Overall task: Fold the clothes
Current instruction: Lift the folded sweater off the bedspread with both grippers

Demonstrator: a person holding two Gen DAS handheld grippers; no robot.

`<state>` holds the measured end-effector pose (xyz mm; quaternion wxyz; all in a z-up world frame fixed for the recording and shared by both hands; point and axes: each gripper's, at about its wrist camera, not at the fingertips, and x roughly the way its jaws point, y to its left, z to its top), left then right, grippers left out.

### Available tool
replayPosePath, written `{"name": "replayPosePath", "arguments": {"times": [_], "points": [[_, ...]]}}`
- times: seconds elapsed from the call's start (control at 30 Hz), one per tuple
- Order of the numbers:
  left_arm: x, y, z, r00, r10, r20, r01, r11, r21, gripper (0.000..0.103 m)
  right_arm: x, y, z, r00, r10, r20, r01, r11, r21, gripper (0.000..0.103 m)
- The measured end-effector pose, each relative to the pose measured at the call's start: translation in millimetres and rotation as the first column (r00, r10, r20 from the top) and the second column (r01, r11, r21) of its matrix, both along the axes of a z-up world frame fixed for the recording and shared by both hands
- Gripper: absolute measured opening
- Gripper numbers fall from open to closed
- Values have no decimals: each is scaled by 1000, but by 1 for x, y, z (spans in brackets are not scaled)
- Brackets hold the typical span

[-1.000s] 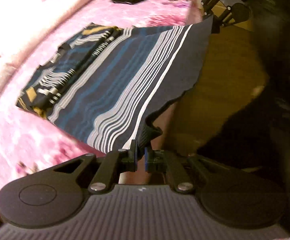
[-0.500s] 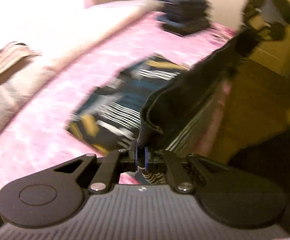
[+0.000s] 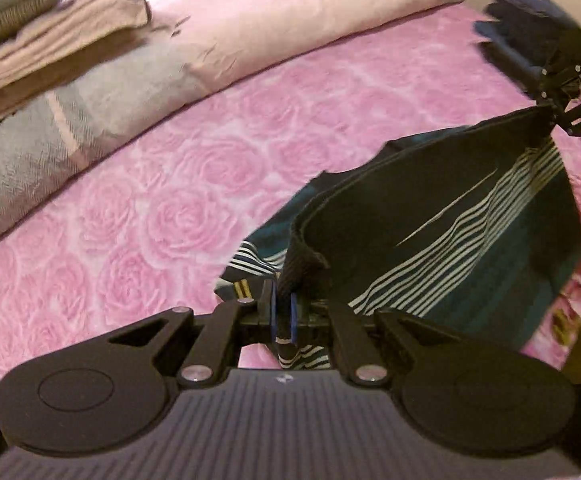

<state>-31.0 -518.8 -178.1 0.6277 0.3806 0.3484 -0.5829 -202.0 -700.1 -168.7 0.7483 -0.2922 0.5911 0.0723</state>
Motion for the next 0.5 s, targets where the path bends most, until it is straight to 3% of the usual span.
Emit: {"name": "replayPosePath", "arguments": {"times": [0.17,0.5], "points": [[17,-34,-26,999,33,-8,-32,998,51,4,34,-43,-24,1000,-10,-25,12,997,80,1],[59,-75,-102,997,37,-73,-25,988,151,4,88,-85,-82,994,-89,-59,97,986,138,1]]}}
